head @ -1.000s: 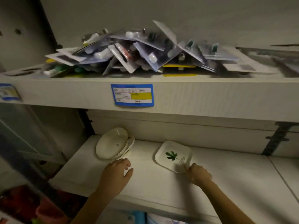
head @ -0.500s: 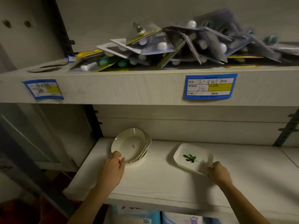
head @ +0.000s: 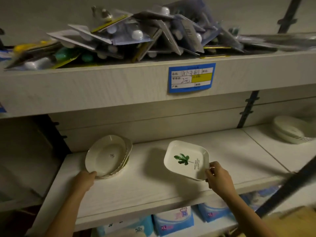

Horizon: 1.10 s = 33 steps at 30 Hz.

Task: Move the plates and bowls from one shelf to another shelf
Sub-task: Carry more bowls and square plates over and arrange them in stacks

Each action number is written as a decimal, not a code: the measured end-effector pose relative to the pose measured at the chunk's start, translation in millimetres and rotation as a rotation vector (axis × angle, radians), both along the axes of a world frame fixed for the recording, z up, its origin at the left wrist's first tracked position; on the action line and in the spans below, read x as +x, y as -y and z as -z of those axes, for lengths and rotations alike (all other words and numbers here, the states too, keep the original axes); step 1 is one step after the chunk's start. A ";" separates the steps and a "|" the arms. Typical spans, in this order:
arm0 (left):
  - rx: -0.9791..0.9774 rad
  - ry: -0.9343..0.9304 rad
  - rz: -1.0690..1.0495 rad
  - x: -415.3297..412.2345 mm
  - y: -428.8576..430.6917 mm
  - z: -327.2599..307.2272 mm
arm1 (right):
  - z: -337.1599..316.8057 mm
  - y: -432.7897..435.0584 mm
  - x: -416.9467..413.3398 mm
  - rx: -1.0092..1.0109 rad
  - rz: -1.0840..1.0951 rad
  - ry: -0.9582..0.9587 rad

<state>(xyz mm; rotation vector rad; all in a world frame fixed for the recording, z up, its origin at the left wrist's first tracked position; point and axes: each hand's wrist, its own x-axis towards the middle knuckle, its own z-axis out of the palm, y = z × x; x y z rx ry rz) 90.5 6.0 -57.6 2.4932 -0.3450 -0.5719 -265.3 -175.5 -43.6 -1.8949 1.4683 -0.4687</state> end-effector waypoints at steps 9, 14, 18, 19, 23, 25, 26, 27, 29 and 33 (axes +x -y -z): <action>-0.242 -0.080 -0.088 1.1 -14.7 -8.9 | -7.3 -3.6 -2.4 -0.020 -0.003 -0.012; -0.418 -0.206 -0.116 -6.8 -23.1 -28.4 | -12.4 -5.3 1.3 -0.026 -0.023 0.006; -0.521 -0.249 -0.048 -21.8 -27.0 -50.3 | -17.9 -6.2 -6.9 -0.026 -0.003 0.022; -0.539 -0.254 -0.026 -27.1 -27.5 -55.0 | -19.5 -6.2 -10.5 -0.027 0.004 0.025; -0.588 -0.267 0.066 -52.8 -19.8 -72.9 | -26.9 -7.5 -30.1 -0.028 0.035 0.040; -0.593 -0.286 0.126 -68.7 -9.2 -79.8 | -30.8 -10.4 -44.0 -0.034 0.071 0.058; -0.587 -0.301 0.159 -77.2 -2.3 -82.3 | -32.5 -12.3 -51.9 -0.035 0.094 0.071; -0.570 -0.318 0.192 -86.5 5.0 -84.0 | -33.3 -14.5 -60.7 -0.034 0.121 0.082; -0.554 -0.350 0.265 -106.9 21.6 -84.3 | -34.8 -18.3 -80.1 -0.043 0.177 0.075; -0.565 -0.386 0.368 -155.6 50.3 -82.7 | -39.6 -22.8 -122.7 -0.060 0.254 0.080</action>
